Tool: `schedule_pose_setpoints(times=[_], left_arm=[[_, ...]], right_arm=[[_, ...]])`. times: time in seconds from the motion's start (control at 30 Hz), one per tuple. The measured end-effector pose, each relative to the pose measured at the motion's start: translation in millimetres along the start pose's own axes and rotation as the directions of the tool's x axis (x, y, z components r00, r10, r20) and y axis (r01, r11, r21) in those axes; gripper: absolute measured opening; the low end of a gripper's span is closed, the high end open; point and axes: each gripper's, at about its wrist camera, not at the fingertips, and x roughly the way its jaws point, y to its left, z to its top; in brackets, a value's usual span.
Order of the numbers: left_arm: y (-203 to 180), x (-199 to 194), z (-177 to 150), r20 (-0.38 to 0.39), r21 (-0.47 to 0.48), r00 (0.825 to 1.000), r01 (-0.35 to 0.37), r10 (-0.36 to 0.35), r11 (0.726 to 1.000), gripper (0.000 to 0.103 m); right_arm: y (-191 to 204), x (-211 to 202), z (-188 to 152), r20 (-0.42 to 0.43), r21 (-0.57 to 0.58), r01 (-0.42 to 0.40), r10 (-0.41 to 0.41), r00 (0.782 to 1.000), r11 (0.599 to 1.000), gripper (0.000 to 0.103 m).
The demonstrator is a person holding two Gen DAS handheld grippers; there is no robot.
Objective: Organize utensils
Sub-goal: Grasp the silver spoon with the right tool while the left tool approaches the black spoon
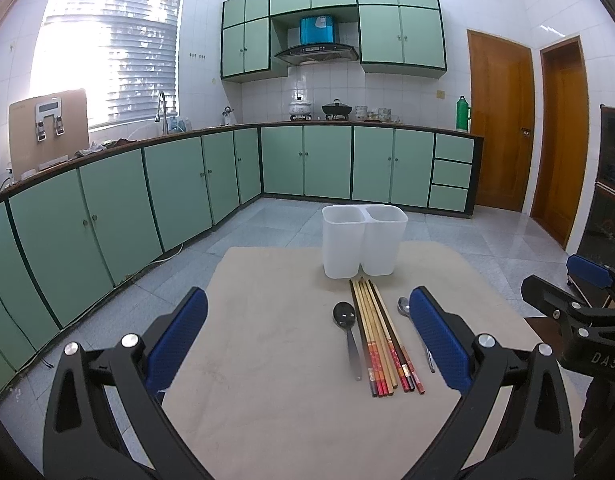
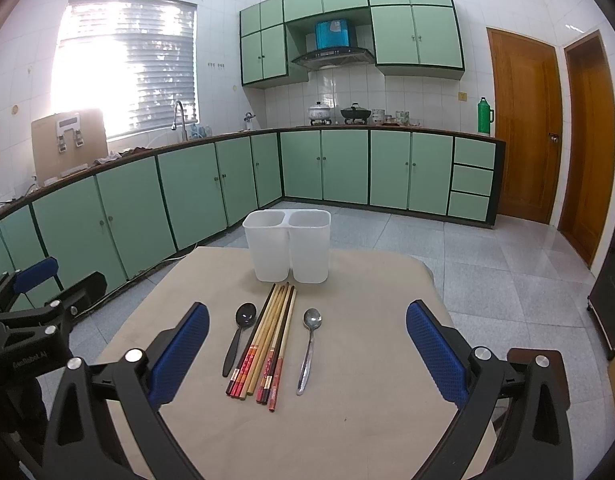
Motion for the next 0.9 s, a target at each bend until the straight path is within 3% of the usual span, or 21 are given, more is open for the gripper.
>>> schedule_pose_setpoints(times=[0.3,0.53,0.73,0.9], left_arm=[[5,49,6,-0.054,0.014,0.998,-0.024,0.025,1.0,0.098],[16,126,-6,-0.177,0.044,0.982,-0.061,0.068,0.997,0.098],[18,173,-15,-0.253,0.046,0.964,-0.068,0.077,0.997,0.098],[16,195,-20,-0.289,0.046,0.955,-0.053,0.064,0.998,0.098]], right_arm=[[-7,47,2,-0.05,-0.03,0.028,-0.03,0.998,0.999,0.097],[-21,129,-5,-0.186,-0.015,0.02,-0.022,0.982,1.0,0.092],[-23,202,-23,-0.346,-0.017,-0.019,0.012,0.938,1.0,0.081],[-23,243,-37,-0.429,0.009,-0.047,0.047,0.902,0.999,0.068]])
